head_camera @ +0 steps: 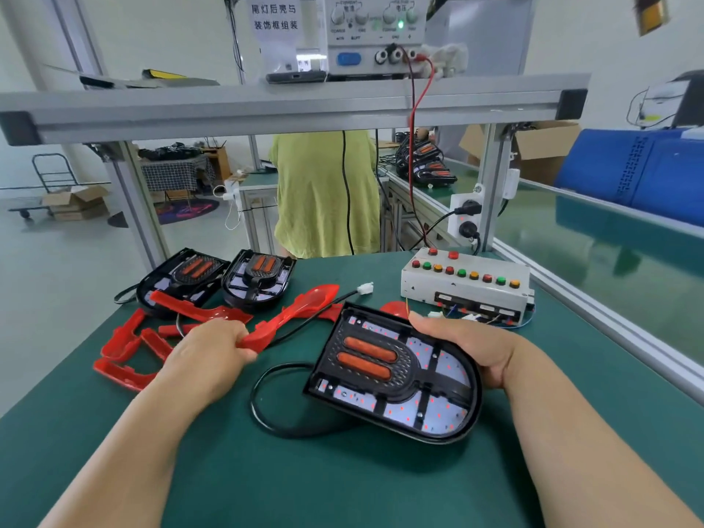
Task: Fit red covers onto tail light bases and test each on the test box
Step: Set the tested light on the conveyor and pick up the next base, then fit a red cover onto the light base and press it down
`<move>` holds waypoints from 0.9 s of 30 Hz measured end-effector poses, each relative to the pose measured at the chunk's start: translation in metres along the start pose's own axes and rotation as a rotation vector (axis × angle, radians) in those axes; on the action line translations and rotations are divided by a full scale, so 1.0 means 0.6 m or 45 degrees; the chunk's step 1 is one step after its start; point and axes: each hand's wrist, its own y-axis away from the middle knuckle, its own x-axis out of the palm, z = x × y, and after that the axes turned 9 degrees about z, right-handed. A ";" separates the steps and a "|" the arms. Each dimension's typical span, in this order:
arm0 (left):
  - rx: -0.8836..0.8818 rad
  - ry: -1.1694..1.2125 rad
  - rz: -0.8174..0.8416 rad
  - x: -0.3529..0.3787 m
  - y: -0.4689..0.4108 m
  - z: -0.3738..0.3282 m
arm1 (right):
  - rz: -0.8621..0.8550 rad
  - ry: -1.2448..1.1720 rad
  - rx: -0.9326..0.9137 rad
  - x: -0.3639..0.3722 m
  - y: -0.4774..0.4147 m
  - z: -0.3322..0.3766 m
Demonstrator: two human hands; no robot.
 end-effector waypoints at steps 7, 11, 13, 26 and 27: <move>0.422 0.563 -0.091 0.003 0.021 -0.035 | -0.221 0.374 0.102 0.005 -0.007 0.008; 0.773 0.750 0.104 0.007 0.053 -0.071 | -0.251 0.414 0.043 0.005 -0.011 0.008; 0.876 0.727 0.144 0.011 0.064 -0.084 | -0.252 0.423 0.026 0.007 -0.013 0.006; 1.054 -0.172 0.042 0.037 0.079 -0.113 | -0.315 0.771 0.022 0.032 -0.026 0.003; 1.030 -0.229 0.040 0.040 0.079 -0.113 | -0.325 0.797 0.029 0.033 -0.025 0.003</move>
